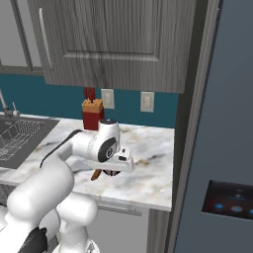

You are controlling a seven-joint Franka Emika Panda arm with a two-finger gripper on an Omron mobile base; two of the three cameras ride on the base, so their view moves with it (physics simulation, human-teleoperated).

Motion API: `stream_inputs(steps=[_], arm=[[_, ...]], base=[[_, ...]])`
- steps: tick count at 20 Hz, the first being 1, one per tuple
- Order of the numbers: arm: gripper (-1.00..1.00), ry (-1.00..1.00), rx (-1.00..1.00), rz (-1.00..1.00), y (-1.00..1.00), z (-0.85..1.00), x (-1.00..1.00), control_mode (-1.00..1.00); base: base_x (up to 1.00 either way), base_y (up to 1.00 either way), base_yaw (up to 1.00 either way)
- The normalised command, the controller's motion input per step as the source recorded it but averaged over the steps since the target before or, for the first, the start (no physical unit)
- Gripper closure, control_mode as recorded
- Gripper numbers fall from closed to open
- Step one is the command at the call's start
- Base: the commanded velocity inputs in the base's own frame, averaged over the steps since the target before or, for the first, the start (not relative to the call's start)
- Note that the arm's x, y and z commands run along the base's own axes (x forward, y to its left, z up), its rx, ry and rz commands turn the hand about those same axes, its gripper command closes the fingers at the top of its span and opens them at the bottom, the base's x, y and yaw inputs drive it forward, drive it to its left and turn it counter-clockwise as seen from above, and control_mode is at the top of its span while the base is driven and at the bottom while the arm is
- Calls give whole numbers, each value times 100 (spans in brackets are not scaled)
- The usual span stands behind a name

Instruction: Pick the mug from the counter and place it inside the microwave. Then close the microwave.

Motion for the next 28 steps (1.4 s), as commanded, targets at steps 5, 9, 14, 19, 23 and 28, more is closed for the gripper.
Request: stream_inputs(steps=[5, 9, 14, 19, 23, 28], arm=[[100, 0, 0, -14, 47, 34, -20, -100], [100, 0, 0, -11, 55, 27, -16, -100], [100, -1, 0, -7, 46, 31, -8, -100], [100, -6, 0, -6, 18, 23, -38, -100], [100, -16, 0, -6, 4, 17, -58, -100], [100, -18, 0, -2, 0, 13, -45, -100]], base=[[0, 0, 0], [0, 0, 0], [0, 0, 0], [0, 0, 0], [0, 0, 0], [0, 0, 0]])
